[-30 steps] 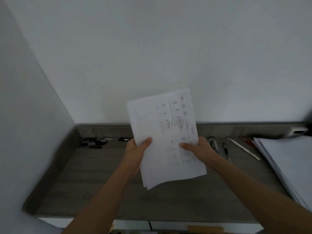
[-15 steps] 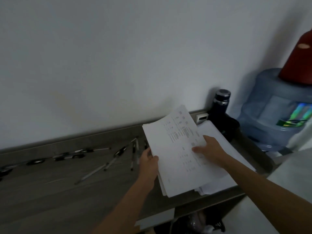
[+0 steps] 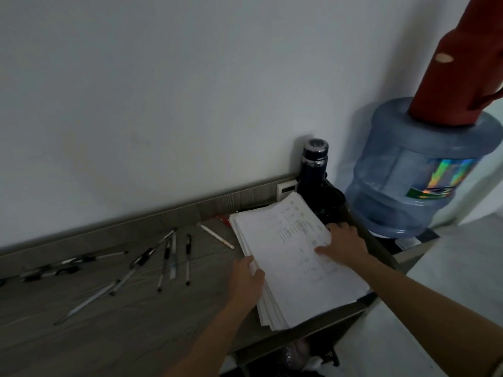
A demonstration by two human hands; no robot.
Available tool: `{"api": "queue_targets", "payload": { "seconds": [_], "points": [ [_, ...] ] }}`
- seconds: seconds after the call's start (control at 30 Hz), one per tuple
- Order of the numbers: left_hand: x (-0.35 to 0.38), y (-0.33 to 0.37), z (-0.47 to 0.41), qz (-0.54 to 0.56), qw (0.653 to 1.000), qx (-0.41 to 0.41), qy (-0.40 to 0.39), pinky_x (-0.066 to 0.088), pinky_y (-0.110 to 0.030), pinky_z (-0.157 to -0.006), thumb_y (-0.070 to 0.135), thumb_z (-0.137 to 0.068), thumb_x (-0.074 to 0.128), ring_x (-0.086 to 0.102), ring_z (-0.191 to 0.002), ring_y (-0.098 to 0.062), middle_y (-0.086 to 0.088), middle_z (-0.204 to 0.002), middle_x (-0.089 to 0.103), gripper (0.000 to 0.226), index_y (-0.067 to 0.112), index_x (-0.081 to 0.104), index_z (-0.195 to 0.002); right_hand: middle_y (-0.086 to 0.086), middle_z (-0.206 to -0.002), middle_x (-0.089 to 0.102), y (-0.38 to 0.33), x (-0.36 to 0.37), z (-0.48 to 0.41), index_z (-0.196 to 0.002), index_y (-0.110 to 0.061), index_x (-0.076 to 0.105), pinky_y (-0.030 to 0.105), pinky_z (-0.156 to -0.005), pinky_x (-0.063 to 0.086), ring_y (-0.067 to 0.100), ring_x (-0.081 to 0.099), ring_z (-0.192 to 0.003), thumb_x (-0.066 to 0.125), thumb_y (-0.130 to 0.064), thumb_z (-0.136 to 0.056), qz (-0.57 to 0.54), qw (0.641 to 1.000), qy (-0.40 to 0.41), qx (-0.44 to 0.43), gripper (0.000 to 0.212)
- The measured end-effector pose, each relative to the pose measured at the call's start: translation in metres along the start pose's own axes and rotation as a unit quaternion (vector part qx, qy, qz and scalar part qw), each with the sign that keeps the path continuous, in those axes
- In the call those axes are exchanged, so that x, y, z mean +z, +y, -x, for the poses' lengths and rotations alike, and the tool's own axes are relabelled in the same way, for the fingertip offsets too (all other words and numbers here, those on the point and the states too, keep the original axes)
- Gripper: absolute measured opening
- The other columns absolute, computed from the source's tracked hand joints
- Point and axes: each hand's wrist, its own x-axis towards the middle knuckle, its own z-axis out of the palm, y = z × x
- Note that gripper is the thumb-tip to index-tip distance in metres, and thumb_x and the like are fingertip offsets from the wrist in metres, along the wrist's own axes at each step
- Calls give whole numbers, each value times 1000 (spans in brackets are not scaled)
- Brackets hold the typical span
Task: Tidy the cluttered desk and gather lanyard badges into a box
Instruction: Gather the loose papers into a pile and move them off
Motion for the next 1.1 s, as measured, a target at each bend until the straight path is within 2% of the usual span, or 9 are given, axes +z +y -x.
{"api": "queue_targets", "payload": {
  "seconds": [0.07, 0.17, 0.33, 0.43, 0.53, 0.7, 0.83, 1.0, 1.1],
  "points": [
    [3, 1, -5, -21, 1000, 9, -7, 36, -32, -109, 16, -100, 47, 46, -123, -27, -16, -140, 41, 45, -4, 39, -139, 12, -142, 44, 3, -1, -6, -144, -15, 35, 46, -102, 42, 32, 44, -128, 72, -51, -77, -124, 991, -33, 29, 84],
    [15, 5, -8, -26, 999, -2, -43, 37, -36, -109, 15, -99, 48, 47, -118, -25, -21, -136, 42, 40, -8, 43, -131, 9, -134, 54, -4, -3, -10, -140, -10, 42, 40, -92, 49, 26, 55, -113, 73, -40, -82, -321, 938, -107, 67, 72],
    [25, 11, -12, 139, 988, -72, -8, 43, -34, -103, 13, -94, 54, 51, -116, -21, -7, -134, 47, 42, 10, 41, -134, 10, -132, 50, -22, 7, -14, -139, -8, 37, 33, -81, 44, 24, 52, -110, 68, -38, -86, -305, 941, -121, 84, 68],
    [23, 5, -12, 198, 973, -101, 61, 50, -33, -90, 9, -93, 53, 58, -102, -20, -7, -119, 58, 35, 13, 48, -126, 8, -114, 51, -16, -5, -20, -137, -3, 39, 33, -73, 44, 17, 50, -88, 66, -35, -88, -326, 928, -128, 125, 64],
    [23, 2, -10, 240, 962, -112, 60, 51, -31, -83, 9, -93, 54, 59, -97, -19, -4, -110, 61, 31, 14, 52, -123, 0, -93, 51, -20, -9, -23, -134, -1, 43, 29, -64, 44, 14, 51, -77, 67, -33, -88, -331, 926, -135, 122, 62],
    [13, 3, -22, 242, 963, -109, 36, 48, -20, -61, 5, -92, 55, 61, -81, -15, -4, -95, 66, 17, 10, 63, -107, 7, -96, 58, -13, -21, -25, -131, -5, 42, 42, -78, 48, 25, 59, -86, 77, -38, -79, -367, 894, -210, 150, 71],
    [4, -4, -27, 228, 968, -105, 1, 52, -22, -64, 5, -91, 56, 63, -79, -18, -8, -91, 68, 12, 10, 67, -93, 12, -96, 75, -7, -19, -25, -116, -9, 61, 41, -76, 56, 30, 71, -90, 84, -37, -70, -401, 863, -276, 138, 58],
    [-6, -9, -33, 217, 971, -98, -15, 50, -19, -63, 5, -91, 56, 64, -80, -15, -3, -90, 69, 14, 10, 69, -95, 16, -102, 74, -15, -24, -25, -120, -10, 59, 48, -82, 56, 33, 72, -92, 81, -26, -73, -472, 820, -310, 98, 54],
    [-14, -12, -37, 227, 968, -103, -21, 50, -19, -63, 4, -91, 56, 65, -82, -15, -3, -92, 69, 20, 5, 67, -107, 16, -107, 72, -29, -29, -14, -125, -6, 56, 48, -86, 56, 34, 70, -96, 73, -16, -83, -426, 852, -297, 61, 46]
  ]
}}
